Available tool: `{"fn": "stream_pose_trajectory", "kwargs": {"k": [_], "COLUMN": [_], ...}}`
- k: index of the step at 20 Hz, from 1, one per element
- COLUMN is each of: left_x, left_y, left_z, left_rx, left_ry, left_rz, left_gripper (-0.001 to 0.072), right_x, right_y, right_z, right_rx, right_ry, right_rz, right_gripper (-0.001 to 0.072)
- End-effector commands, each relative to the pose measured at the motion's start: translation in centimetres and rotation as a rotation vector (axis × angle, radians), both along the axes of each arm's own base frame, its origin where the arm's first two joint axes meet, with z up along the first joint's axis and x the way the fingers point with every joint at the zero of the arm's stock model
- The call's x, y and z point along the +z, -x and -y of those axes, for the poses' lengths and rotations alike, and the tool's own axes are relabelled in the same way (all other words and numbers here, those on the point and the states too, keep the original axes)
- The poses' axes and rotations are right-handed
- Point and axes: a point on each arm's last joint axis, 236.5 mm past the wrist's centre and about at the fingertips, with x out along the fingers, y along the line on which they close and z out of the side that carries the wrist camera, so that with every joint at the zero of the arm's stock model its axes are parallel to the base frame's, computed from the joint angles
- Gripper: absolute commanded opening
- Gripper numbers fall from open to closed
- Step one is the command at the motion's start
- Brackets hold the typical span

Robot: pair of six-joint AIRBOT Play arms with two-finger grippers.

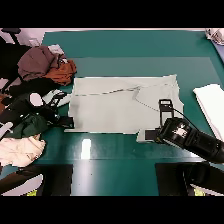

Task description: Fold the shirts.

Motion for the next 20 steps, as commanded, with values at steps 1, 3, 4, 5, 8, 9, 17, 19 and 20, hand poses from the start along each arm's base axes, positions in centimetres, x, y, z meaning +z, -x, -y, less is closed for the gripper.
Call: {"fn": "stream_pose_trajectory", "kwargs": {"k": [1, 3, 4, 5, 8, 9, 17, 19, 20], "left_x": [0.3, 0.1, -0.1, -0.3, -0.9, -1.2, -0.8, -0.8, -0.8], "left_y": [-0.2, -0.3, -0.5, -0.7, -0.7, -0.6, -0.1, -0.2, -0.3], "left_z": [-4.0, -4.1, -3.6, -3.0, -1.0, -0.4, 2.7, 2.8, 2.8], "left_rx": [0.038, 0.041, 0.046, 0.045, 0.024, 0.02, -0.004, -0.001, 0.001], "left_ry": [-0.173, -0.18, -0.155, -0.131, -0.048, -0.021, 0.111, 0.117, 0.116], "left_rz": [-0.012, -0.004, 0.006, 0.014, -0.007, -0.022, -0.053, -0.052, -0.045], "left_gripper": [0.0691, 0.0692, 0.0691, 0.0691, 0.069, 0.0689, 0.0475, 0.0243, 0.0124], "right_x": [0.0, 0.0, 0.0, 0.0, 0.0, 0.0, 0.1, 0.1, 0.1], "right_y": [-0.1, -0.1, -0.1, -0.1, 0.1, 0.2, 0.3, 0.3, 0.3], "right_z": [-0.2, -0.2, -0.2, -0.2, 0.1, 0.2, 0.2, 0.1, 0.1], "right_rx": [0.003, 0.004, 0.007, 0.02, 0.024, 0.023, 0.021, 0.021, 0.021], "right_ry": [-0.009, -0.009, -0.008, -0.005, 0.009, 0.013, 0.012, 0.01, 0.01], "right_rz": [0.005, 0.006, 0.005, 0.002, -0.008, -0.011, -0.016, -0.016, -0.017], "right_gripper": [0.0021, 0.0021, 0.0021, 0.0021, 0.0021, 0.0021, 0.0021, 0.0021, 0.0021]}}
